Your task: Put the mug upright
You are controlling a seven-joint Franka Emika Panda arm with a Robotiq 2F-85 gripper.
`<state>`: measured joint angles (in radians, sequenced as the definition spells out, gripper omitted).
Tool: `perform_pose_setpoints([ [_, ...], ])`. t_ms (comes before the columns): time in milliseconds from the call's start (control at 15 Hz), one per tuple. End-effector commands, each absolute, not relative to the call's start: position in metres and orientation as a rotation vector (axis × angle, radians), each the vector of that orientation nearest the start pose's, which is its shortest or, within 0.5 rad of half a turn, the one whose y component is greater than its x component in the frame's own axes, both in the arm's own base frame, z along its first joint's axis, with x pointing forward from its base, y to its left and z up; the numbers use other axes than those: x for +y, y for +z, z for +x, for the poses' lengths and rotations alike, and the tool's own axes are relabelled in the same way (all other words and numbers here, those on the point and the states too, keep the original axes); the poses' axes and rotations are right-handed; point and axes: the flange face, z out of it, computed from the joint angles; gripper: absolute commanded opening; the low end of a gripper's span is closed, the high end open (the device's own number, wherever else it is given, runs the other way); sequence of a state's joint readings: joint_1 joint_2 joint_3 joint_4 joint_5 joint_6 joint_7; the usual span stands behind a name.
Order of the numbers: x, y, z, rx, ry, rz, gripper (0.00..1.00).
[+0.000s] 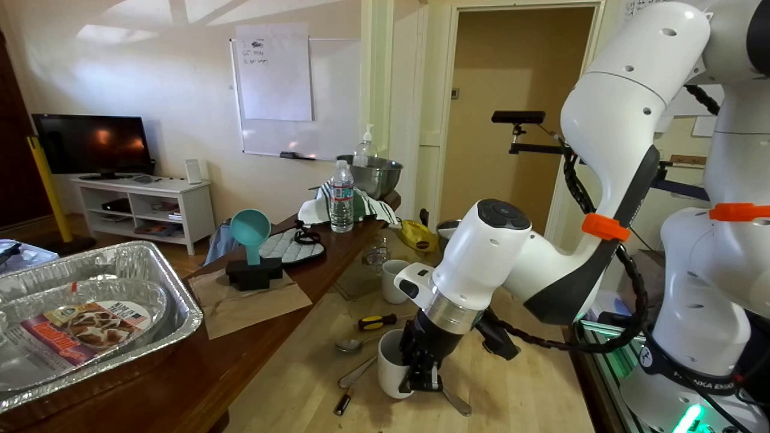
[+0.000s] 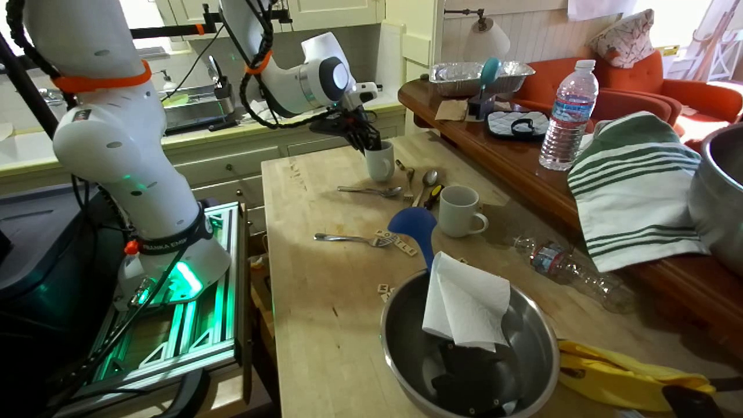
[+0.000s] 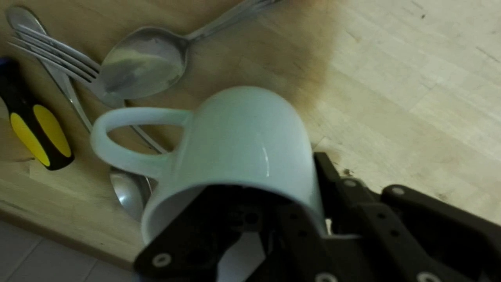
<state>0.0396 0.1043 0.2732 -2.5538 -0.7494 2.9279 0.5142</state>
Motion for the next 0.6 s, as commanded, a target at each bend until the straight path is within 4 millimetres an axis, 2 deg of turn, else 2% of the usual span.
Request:
perform_pose_setpoints([
  [0,0.189,0.247,0.435,-0.795,-0.569,-3.063,0.17],
  [133,0.189,0.246,0.437,-0.796,-0.576,-3.053,0.32],
  [200,0.189,0.248,0.438,-0.799,-0.587,-3.048,0.34],
  [400,0.191,0.254,0.441,-0.812,-0.617,-3.039,0.33],
  [467,0.192,0.258,0.442,-0.817,-0.623,-3.043,0.35],
  [533,0.194,0.262,0.442,-0.82,-0.621,-3.052,0.44],
])
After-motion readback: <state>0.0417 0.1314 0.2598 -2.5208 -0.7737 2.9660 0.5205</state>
